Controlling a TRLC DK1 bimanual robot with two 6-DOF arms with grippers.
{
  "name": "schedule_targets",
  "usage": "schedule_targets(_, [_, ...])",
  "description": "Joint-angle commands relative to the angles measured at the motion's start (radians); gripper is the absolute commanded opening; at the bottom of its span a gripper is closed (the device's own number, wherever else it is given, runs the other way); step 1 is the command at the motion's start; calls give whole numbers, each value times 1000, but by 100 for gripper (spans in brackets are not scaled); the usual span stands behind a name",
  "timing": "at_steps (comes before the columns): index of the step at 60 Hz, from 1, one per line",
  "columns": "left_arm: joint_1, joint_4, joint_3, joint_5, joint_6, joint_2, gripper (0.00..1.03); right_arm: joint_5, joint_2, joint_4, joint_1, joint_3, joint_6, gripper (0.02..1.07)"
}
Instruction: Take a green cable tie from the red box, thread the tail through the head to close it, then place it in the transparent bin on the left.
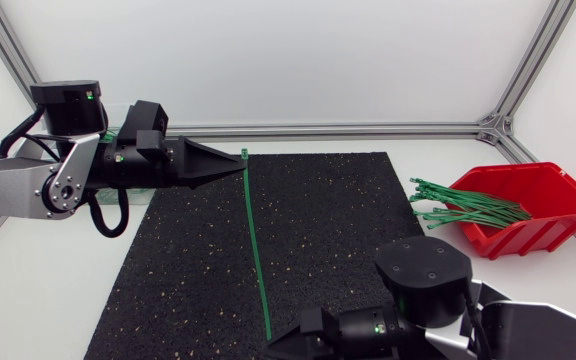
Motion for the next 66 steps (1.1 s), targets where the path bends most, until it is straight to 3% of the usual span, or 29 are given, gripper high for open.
schedule_targets(1, [4,1,5,16,-22,-13,4,8,-14,-37,16,-20,31,8])
schedule_targets(11, [-10,5,-23,13,-3,-34,4,0,-52,-43,44,10,195,8])
schedule_targets(18, [-25,22,-50,10,8,-48,4,3,-68,-132,59,75,356,8])
schedule_targets(27, [-42,67,-96,-7,17,-79,4,-55,-80,-117,42,131,624,8])
schedule_targets(33, [-61,90,-135,-30,27,-116,4,-90,-74,-35,16,136,818,8])
schedule_targets(51, [-95,101,-188,-67,40,-174,4,-116,-29,6,-2,115,1002,8])
schedule_targets(54, [-95,101,-188,-67,39,-175,4,-144,-20,-6,-10,128,1057,8])
schedule_targets(66, [-96,101,-194,-70,39,-189,4,-102,-25,-134,-8,177,1149,8])
